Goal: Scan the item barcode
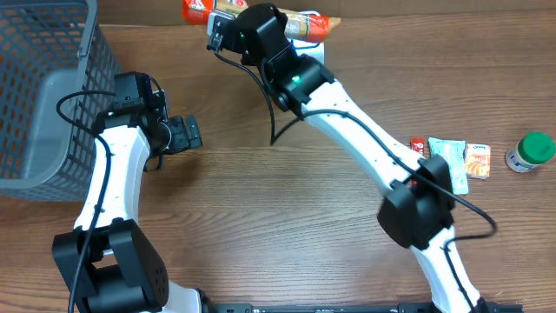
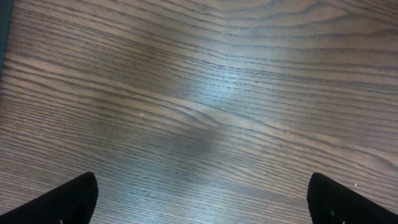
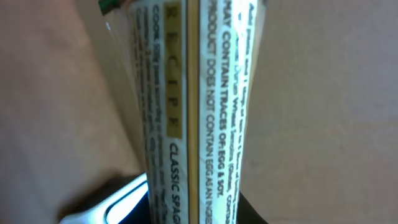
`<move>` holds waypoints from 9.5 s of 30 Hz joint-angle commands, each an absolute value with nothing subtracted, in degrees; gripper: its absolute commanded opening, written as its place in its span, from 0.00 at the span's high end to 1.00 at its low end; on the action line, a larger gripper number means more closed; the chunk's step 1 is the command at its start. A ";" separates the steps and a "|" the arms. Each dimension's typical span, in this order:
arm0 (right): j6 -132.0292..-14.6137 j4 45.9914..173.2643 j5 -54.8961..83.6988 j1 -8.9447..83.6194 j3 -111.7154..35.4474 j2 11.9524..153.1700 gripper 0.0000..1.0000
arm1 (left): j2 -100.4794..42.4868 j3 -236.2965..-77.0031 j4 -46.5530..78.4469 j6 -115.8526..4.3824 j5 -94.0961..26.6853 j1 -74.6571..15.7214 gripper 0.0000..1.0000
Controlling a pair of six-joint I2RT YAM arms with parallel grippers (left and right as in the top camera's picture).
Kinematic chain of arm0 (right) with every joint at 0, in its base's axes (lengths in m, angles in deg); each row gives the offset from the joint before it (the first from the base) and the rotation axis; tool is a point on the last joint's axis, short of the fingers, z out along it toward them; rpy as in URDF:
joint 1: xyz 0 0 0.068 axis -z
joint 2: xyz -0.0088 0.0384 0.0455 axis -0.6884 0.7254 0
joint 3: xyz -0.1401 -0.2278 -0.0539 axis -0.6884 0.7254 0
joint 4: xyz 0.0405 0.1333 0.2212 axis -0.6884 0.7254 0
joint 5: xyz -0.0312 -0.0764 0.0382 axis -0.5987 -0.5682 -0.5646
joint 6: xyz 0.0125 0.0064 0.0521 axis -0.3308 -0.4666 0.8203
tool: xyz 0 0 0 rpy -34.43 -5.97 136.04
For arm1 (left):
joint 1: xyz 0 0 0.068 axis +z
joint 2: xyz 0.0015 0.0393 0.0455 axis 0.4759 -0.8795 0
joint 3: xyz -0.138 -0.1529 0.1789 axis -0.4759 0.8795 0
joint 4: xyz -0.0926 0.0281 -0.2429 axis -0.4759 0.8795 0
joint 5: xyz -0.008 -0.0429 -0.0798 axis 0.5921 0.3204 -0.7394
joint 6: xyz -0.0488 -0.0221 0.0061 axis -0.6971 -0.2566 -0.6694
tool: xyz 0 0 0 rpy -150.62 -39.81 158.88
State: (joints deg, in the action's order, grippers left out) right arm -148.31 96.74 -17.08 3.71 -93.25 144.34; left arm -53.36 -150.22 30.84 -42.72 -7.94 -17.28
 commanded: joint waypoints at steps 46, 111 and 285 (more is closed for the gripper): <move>-154.39 55.91 -29.89 8.74 -94.69 163.60 0.96 | -53.09 -150.86 30.80 -42.87 -7.56 -17.57 0.00; -162.69 50.93 -29.94 7.51 -94.84 163.55 0.96 | -53.09 -150.86 30.80 -42.87 -7.56 -17.57 0.00; -76.99 73.47 1.17 37.89 9.37 18.44 0.00 | -53.09 -150.86 30.80 -42.87 -7.56 -17.57 0.00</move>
State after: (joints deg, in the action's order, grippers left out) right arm -75.55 81.55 -4.23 37.11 2.27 22.51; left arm -53.36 -150.22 30.84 -42.74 -7.72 -17.44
